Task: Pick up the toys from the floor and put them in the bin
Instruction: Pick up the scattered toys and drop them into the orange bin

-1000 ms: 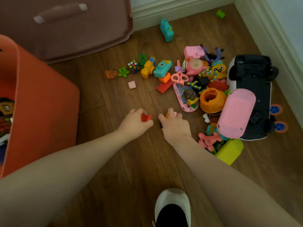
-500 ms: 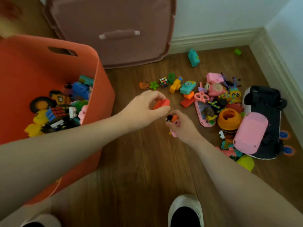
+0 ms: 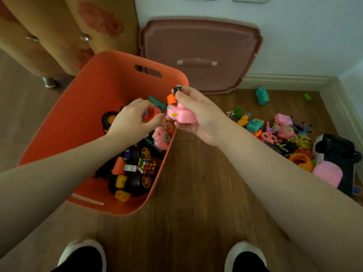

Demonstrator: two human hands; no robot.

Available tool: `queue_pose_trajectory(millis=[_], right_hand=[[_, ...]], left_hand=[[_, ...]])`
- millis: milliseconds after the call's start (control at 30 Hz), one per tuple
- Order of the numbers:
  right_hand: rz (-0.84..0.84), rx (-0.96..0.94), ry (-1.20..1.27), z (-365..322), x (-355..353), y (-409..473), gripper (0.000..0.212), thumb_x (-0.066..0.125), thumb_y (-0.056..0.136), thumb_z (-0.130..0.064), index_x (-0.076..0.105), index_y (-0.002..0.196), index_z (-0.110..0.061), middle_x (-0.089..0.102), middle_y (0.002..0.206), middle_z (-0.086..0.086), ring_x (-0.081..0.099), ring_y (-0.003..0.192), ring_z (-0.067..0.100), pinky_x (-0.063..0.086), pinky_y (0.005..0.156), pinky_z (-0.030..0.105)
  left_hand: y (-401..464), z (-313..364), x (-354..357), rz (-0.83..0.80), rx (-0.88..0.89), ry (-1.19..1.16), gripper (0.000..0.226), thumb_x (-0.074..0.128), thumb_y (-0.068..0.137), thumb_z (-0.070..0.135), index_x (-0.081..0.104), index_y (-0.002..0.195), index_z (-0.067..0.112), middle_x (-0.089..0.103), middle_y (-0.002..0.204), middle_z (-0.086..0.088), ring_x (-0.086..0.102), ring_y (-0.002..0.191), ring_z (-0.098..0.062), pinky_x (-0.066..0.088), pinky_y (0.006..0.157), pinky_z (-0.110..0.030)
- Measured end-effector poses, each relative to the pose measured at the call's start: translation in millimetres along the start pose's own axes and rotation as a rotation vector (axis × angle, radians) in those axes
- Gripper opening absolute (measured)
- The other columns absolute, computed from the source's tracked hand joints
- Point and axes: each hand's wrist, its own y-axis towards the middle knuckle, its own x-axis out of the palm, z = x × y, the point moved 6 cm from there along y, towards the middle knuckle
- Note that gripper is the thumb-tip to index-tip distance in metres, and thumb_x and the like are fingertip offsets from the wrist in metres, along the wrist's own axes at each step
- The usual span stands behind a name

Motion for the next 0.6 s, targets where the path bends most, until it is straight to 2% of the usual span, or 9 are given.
queue_pose_trajectory(millis=[67, 133, 200, 267, 367, 467, 533, 600], right_hand=[[0.016, 0.020, -0.104, 2.0, 14.4, 6.2, 0.009, 0.056, 0.092, -0.025, 0.056, 0.101, -0.025, 0.058, 0.100, 0.004, 0.062, 0.078, 0.017, 0.054, 0.063, 0.027], [0.090, 0.023, -0.240, 5.4, 20.8, 13.4, 0.028, 0.060, 0.090, -0.025, 0.054, 0.117, -0.020, 0.054, 0.113, 0.005, 0.062, 0.091, 0.019, 0.055, 0.077, 0.034], [0.171, 0.014, -0.291, 5.7, 19.5, 18.0, 0.053, 0.062, 0.089, -0.025, 0.042, 0.136, -0.017, 0.045, 0.131, 0.006, 0.056, 0.111, 0.022, 0.053, 0.089, 0.036], [0.210, 0.009, -0.285, 4.8, 15.4, 20.5, 0.067, 0.063, 0.088, -0.027, 0.029, 0.145, -0.019, 0.031, 0.148, 0.008, 0.049, 0.124, 0.024, 0.051, 0.095, 0.036], [0.226, -0.027, -0.321, 1.5, 5.3, 18.0, 0.064, 0.057, 0.092, -0.029, 0.026, 0.146, -0.020, 0.027, 0.153, 0.008, 0.057, 0.115, 0.023, 0.054, 0.090, 0.033], [0.324, -0.132, -0.411, -2.7, -16.4, 6.1, 0.049, 0.052, 0.095, -0.022, 0.034, 0.140, -0.020, 0.040, 0.143, 0.004, 0.063, 0.099, 0.014, 0.058, 0.075, 0.027], [0.423, -0.141, -0.376, -1.3, -43.4, -2.3, 0.043, 0.050, 0.095, -0.016, 0.038, 0.136, -0.020, 0.045, 0.134, 0.002, 0.063, 0.095, 0.014, 0.057, 0.071, 0.026], [0.503, -0.090, -0.322, 3.8, -76.2, -11.1, 0.041, 0.049, 0.095, -0.013, 0.040, 0.134, -0.018, 0.048, 0.129, 0.004, 0.062, 0.095, 0.016, 0.056, 0.073, 0.026]], left_hand=[[-4.5, -36.9, 6.7, -0.102, -0.180, 0.095, 0.053, 0.056, 0.082, 0.053, 0.056, 0.108, 0.008, 0.052, 0.103, -0.010, 0.054, 0.095, -0.029, 0.040, 0.075, -0.033], [-12.7, -60.0, 13.3, -0.266, -0.298, 0.186, 0.062, 0.061, 0.082, 0.049, 0.044, 0.128, 0.010, 0.044, 0.125, -0.014, 0.049, 0.114, -0.033, 0.043, 0.090, -0.041], [-16.3, -61.1, 17.1, -0.350, -0.277, 0.216, 0.073, 0.064, 0.083, 0.040, 0.031, 0.140, 0.010, 0.033, 0.138, -0.017, 0.044, 0.122, -0.035, 0.042, 0.096, -0.043], [-16.0, -52.9, 15.7, -0.324, -0.223, 0.182, 0.077, 0.064, 0.084, 0.033, 0.023, 0.145, 0.011, 0.028, 0.144, -0.016, 0.045, 0.122, -0.033, 0.044, 0.094, -0.041], [-10.9, -36.0, 7.5, -0.176, -0.154, 0.118, 0.060, 0.059, 0.086, 0.025, 0.033, 0.139, 0.012, 0.038, 0.135, -0.014, 0.053, 0.107, -0.033, 0.047, 0.084, -0.040], [-5.9, -12.7, -3.7, -0.057, -0.084, 0.058, 0.035, 0.053, 0.086, 0.015, 0.049, 0.120, 0.010, 0.050, 0.108, -0.007, 0.053, 0.085, -0.023, 0.042, 0.067, -0.033], [-3.8, 8.9, -6.8, -0.021, -0.027, 0.009, 0.028, 0.052, 0.085, 0.011, 0.052, 0.113, 0.010, 0.050, 0.093, -0.003, 0.049, 0.074, -0.018, 0.035, 0.062, -0.028], [-4.8, 38.9, -2.3, -0.055, 0.083, -0.060, 0.022, 0.052, 0.085, 0.008, 0.054, 0.107, 0.010, 0.054, 0.084, -0.004, 0.047, 0.065, -0.013, 0.034, 0.061, -0.026]])
